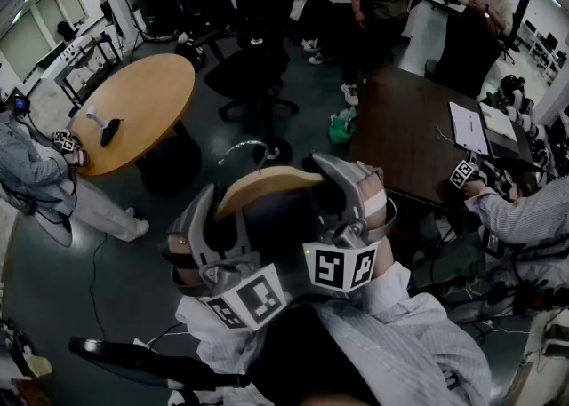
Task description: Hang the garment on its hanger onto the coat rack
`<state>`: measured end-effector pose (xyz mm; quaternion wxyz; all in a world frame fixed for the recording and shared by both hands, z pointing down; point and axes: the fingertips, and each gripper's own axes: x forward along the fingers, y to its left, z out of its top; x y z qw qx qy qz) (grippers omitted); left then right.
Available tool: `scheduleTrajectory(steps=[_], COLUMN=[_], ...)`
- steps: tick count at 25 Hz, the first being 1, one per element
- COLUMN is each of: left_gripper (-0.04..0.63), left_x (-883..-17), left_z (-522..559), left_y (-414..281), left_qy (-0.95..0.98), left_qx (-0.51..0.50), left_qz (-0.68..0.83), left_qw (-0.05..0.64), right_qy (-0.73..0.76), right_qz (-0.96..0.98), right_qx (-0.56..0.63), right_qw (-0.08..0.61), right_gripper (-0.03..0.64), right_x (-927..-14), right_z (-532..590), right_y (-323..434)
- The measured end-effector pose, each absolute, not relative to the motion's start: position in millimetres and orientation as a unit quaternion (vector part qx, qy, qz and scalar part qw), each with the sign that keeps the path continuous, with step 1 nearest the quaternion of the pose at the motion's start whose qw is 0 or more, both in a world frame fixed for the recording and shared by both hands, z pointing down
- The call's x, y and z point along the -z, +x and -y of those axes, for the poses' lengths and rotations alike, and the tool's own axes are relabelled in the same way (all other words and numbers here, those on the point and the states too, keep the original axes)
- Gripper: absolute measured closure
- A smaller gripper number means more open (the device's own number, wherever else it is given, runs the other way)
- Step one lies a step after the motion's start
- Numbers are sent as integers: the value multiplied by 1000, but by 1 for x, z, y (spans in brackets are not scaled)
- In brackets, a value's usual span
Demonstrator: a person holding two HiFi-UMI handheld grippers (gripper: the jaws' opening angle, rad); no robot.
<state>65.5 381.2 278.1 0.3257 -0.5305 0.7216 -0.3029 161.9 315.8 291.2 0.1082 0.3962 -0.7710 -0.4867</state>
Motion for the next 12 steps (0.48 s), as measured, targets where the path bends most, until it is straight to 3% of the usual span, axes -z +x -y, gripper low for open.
scheduleTrajectory(steps=[12], left_gripper=[502], left_x=[-281], left_z=[-386], left_y=[59], left_qy=[-522], left_qx=[311], left_qz=[-728], left_qw=[318], right_qy=[384], right_qz=[779], right_qx=[486], right_qw=[101], right_gripper=[552], right_x=[-294], right_z=[-318], right_y=[153])
